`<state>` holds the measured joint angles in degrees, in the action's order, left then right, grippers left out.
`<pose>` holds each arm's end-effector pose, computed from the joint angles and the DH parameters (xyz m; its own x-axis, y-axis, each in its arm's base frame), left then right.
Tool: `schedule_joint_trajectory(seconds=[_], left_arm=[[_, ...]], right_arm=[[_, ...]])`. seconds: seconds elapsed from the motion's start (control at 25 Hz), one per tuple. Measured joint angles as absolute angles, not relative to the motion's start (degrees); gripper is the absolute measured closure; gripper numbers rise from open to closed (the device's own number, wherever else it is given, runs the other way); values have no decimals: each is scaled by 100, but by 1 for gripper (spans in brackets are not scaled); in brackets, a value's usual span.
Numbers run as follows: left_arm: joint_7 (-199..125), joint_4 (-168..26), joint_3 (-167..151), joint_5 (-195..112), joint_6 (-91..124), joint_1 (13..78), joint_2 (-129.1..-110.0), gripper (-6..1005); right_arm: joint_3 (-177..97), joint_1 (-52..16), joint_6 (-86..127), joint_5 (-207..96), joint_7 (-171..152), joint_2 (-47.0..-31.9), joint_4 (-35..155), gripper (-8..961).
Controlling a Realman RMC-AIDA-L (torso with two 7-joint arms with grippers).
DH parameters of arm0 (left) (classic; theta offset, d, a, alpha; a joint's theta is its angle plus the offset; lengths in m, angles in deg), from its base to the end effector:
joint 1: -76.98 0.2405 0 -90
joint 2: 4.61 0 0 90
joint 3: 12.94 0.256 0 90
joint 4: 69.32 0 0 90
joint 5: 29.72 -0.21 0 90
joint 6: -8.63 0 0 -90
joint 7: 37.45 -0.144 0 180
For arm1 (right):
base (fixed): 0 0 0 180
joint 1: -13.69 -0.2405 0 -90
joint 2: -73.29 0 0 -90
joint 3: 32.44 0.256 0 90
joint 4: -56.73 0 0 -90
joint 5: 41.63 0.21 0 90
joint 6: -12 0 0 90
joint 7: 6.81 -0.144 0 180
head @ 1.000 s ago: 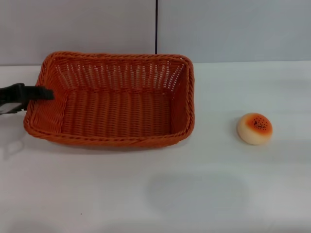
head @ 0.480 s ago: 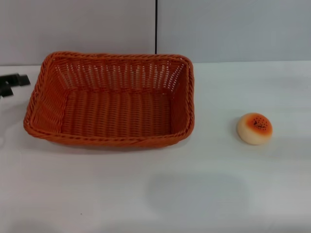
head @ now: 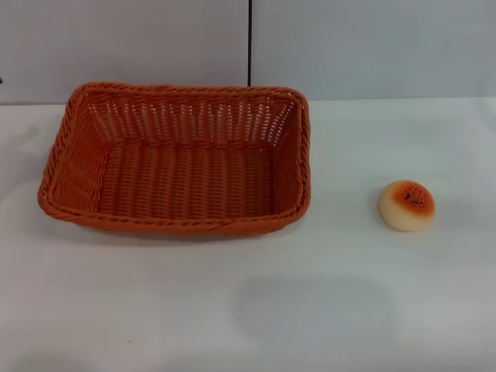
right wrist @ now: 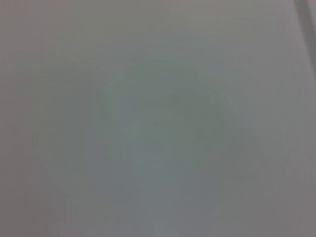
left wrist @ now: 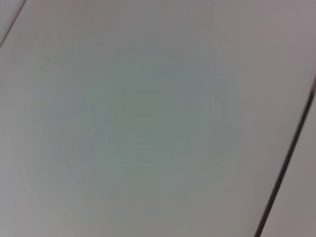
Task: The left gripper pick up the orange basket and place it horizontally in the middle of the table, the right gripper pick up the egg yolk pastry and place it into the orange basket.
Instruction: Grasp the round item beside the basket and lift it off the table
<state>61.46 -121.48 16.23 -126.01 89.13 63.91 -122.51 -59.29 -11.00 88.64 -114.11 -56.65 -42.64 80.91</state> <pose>-0.3456 0.2944 0.1221 0.4150 0.3405 0.8437 0.8797 -0.3870 -0.2765 0.3255 0.3495 0.0956 0.6037 0.1408 -0.7847 -0.7019 -0.3729 -0.6069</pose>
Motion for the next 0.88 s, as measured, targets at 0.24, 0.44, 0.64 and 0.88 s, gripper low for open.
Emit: schedule_joint_trajectory(seconds=[0.24,0.44,0.64,0.88], left_arm=[[3449,-11058,1490,-11693,9201,6597,-12273,314],[1772,-9901,1169,-10913,9378,6698,-12298,314],[685,-9225,1111,-10479,9506,6668,-12281,315],[478,-8891,1002,-10241,9455,6547,-12281,316]], right_arm=[[-6018,-980,8814,-12489,-6740,-4451,8714,320],[-6022,-958,8822,-13279,-8023,-4456,9054,320],[-6032,-982,8930,-14683,-9853,-4457,10111,320],[-5968,-1018,9945,-15907,-11655,-4437,11261,321]])
